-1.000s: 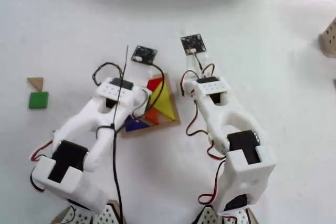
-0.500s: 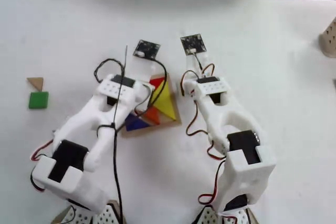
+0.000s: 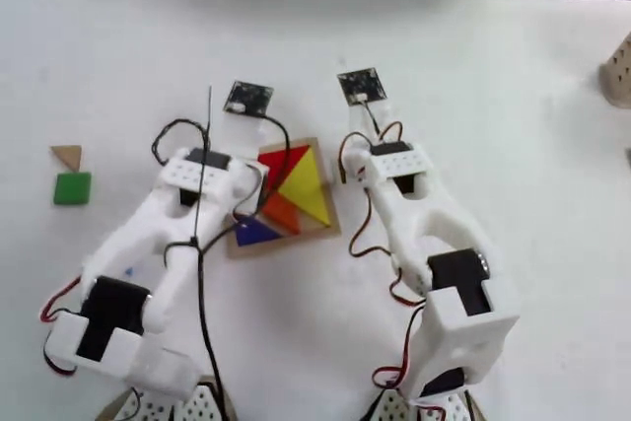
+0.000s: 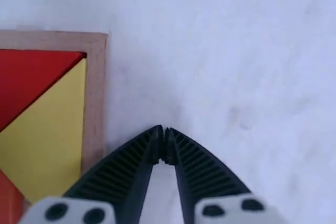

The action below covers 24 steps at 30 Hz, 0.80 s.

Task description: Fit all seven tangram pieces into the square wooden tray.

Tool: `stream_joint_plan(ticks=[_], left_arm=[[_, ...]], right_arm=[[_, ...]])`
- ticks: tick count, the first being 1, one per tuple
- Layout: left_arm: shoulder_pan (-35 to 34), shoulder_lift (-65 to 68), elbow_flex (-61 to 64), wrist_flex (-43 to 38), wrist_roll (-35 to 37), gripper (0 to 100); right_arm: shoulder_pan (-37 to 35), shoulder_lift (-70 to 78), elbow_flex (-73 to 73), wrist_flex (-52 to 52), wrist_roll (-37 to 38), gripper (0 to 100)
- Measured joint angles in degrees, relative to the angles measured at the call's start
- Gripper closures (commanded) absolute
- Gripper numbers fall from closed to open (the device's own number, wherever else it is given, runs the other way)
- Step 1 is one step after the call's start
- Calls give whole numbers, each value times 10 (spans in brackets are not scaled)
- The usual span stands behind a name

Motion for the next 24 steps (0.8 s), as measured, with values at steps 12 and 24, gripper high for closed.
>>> stream_joint_plan(ticks=[12, 24], left_arm=[[5, -20, 0, 16, 70, 735], [82, -11, 7, 31, 136, 736]], right_arm=[[-3, -1, 0, 5, 0, 978], [-3, -1, 0, 5, 0, 978]])
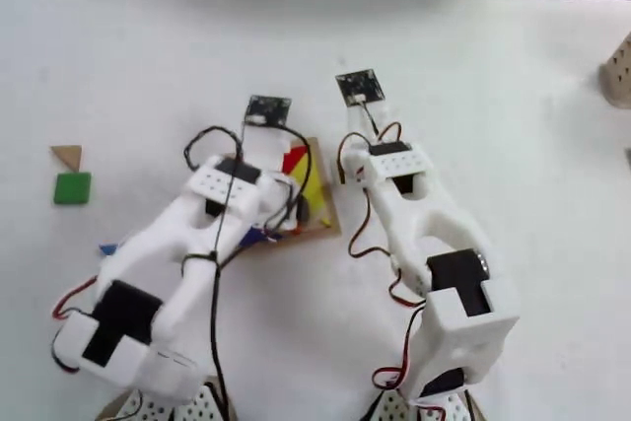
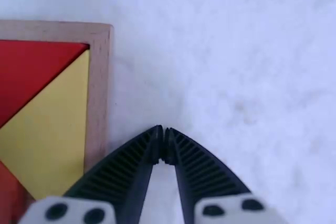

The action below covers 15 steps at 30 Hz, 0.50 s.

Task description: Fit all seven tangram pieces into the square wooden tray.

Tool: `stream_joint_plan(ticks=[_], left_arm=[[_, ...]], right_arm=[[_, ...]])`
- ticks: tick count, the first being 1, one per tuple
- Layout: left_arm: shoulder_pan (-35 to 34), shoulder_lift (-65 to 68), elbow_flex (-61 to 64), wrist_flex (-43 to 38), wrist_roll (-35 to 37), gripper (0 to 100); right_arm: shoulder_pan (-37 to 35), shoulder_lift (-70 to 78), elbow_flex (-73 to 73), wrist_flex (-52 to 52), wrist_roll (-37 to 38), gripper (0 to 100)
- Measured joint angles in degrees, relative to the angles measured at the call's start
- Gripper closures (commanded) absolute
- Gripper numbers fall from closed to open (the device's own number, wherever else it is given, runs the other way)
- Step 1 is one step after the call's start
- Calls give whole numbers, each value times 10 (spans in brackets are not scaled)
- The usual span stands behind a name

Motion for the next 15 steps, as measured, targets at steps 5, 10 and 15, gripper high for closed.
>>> stream_joint_plan(ticks=[5, 10, 15], left_arm=[[3, 57, -57, 62, 4, 736], [-25, 97, -104, 83, 56, 736], [-97, 117, -135, 91, 69, 736]], right_arm=[[0, 0, 0, 0, 0, 978], [0, 0, 0, 0, 0, 978], [0, 0, 0, 0, 0, 978]])
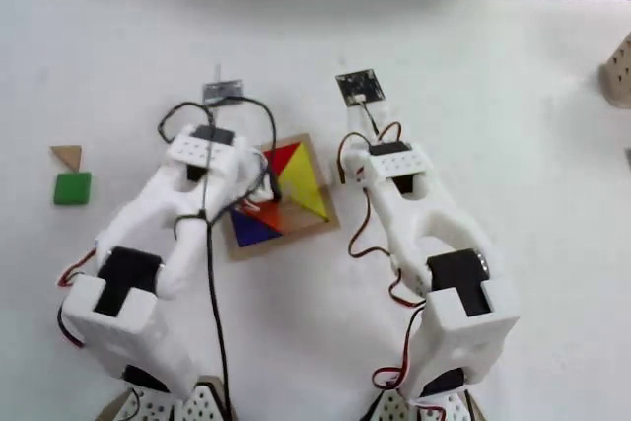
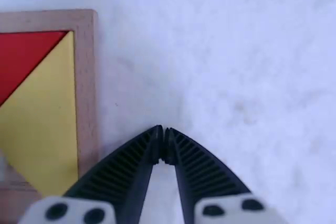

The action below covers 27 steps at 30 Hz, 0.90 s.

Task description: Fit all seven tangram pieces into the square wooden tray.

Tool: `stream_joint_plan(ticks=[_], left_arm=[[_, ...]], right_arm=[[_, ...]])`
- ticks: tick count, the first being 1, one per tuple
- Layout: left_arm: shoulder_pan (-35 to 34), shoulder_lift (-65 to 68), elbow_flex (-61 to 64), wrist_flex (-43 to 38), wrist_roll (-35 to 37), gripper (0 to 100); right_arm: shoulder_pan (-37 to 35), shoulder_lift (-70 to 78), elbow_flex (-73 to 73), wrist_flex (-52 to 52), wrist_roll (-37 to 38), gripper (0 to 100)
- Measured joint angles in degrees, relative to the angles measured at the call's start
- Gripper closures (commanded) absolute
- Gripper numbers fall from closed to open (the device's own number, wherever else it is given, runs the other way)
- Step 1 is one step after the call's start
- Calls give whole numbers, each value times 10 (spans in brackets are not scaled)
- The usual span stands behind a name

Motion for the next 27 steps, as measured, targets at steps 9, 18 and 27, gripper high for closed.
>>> stream_joint_plan(ticks=[9, 18, 27], left_arm=[[-17, 3, -4, 2, 3, 736], [-11, 4, -4, 2, -23, 788], [5, 2, -19, -19, -121, 868]], right_arm=[[0, 0, 0, 0, 0, 978], [0, 0, 0, 0, 0, 978], [0, 0, 0, 0, 0, 978]])
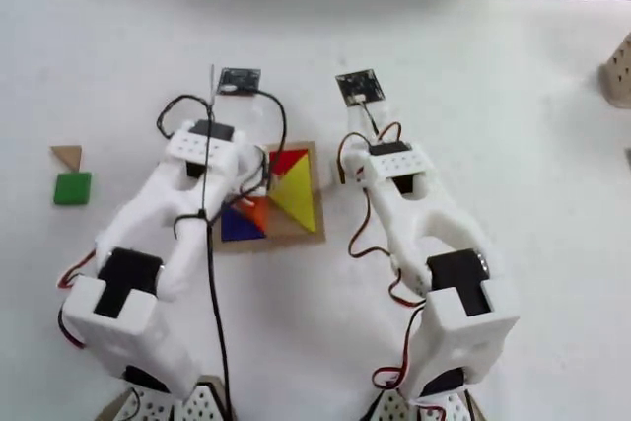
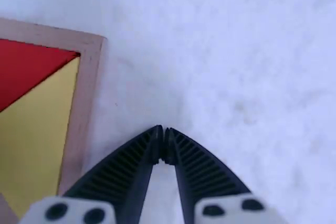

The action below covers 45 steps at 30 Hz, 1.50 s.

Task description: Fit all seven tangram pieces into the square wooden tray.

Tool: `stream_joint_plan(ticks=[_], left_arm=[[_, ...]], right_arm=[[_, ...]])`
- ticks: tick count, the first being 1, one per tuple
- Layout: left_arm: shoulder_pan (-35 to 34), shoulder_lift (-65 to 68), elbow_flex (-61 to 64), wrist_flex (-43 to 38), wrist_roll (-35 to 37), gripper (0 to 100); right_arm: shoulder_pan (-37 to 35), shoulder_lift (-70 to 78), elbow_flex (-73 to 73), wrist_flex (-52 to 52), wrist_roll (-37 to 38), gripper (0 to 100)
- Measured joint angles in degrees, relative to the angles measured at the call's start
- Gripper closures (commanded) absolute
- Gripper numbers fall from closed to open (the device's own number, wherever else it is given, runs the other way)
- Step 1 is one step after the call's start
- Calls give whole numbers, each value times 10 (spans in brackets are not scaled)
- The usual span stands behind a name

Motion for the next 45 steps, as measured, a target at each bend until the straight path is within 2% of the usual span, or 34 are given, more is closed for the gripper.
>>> stream_joint_plan(ticks=[26, 31, 35, 38, 45], left_arm=[[3, -4, 2, 13, -5, 867], [32, -41, 48, 1, -79, 982], [74, -96, 107, -43, -134, 941], [85, -136, 153, -71, -148, 910], [91, -224, 236, -75, -179, 808]], right_arm=[[0, 0, 0, 0, 0, 978], [0, 0, 0, 0, 0, 978], [0, 0, 0, 0, 0, 978], [0, 0, 0, 0, 0, 978], [0, 0, 0, 0, 0, 978]])
